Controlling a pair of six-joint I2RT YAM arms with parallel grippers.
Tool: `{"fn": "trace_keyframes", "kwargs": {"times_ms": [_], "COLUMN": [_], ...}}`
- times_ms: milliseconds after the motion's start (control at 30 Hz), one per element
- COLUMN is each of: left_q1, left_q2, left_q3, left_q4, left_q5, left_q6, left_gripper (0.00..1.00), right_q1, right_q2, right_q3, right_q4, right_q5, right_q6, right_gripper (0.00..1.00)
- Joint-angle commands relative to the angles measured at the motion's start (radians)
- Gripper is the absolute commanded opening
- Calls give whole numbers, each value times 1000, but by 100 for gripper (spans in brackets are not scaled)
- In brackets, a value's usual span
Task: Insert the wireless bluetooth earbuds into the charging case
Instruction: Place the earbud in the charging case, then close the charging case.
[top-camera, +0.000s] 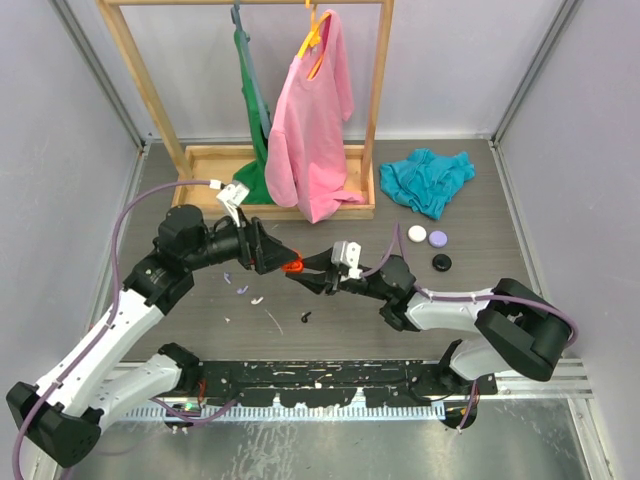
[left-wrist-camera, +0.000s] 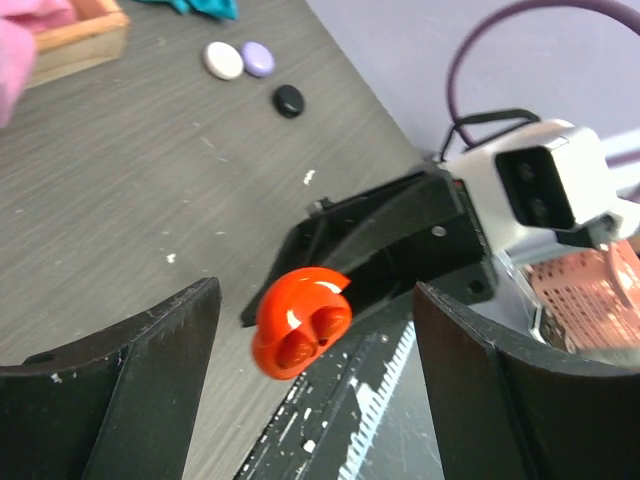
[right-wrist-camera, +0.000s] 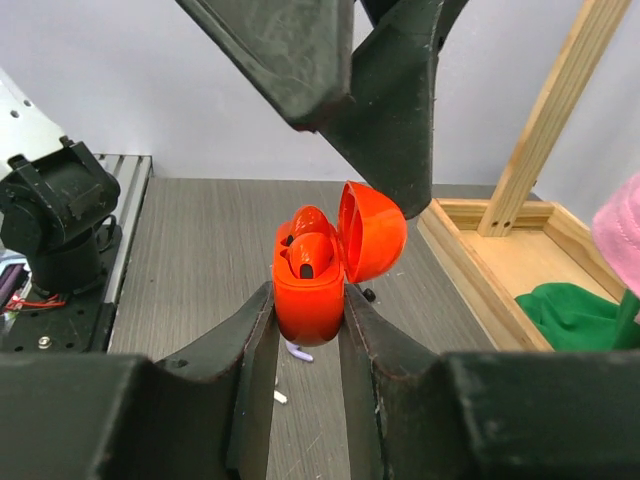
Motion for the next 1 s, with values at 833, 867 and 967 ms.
{"fn": "trace_keyframes", "kwargs": {"times_ms": [833,867,967], "left_q1": [5,5,5], "left_q2": [-11,-16,-26], "left_q3": [-52,-55,-58], "left_q4": [206,209,194], "left_q5": [275,271,242], "left_q6": [-70,-70,-61], "left_gripper": [76,76,76], "right_q1": [-53,-53,-52], "right_q2": [-42,-44,-55], "right_q3": [54,57,53], "right_q4": [-87,-105,-162], "right_q5": [-57,-58,-59], "right_q6": [118,123,134], "right_gripper": [3,3,3]}}
